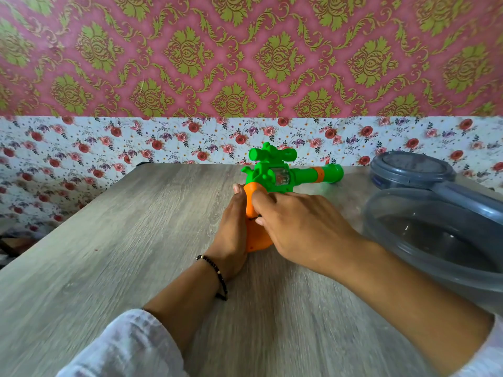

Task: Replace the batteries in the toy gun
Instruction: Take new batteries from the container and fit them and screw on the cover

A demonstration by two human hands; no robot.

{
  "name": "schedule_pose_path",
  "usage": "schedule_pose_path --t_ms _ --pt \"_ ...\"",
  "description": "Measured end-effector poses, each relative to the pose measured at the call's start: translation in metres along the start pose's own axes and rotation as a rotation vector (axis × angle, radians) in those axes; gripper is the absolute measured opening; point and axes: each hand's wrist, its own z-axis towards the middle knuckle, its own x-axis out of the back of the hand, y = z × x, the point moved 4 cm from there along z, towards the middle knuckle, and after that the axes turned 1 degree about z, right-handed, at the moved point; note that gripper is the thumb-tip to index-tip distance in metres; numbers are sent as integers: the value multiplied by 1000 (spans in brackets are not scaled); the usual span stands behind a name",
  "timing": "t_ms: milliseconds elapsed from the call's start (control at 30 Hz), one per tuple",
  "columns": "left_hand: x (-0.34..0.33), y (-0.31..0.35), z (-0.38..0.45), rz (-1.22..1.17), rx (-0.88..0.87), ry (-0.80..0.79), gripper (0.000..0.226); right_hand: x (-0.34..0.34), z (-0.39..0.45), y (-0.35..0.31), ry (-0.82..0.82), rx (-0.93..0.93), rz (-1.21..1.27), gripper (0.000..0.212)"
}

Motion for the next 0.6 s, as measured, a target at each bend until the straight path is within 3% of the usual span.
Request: schedule_pose_path --t_ms 133,367,600 --pt "-1 1 -2 0 14 3 57 3 -1 2 18 -19 -14 24" --pt "-2 1 -4 -32 22 39 53 -4 -1 -2 -95 24 37 26" --pt "4 -1 -1 -10 34 62 57 -2 -2 1 -80 -17 -18 27"
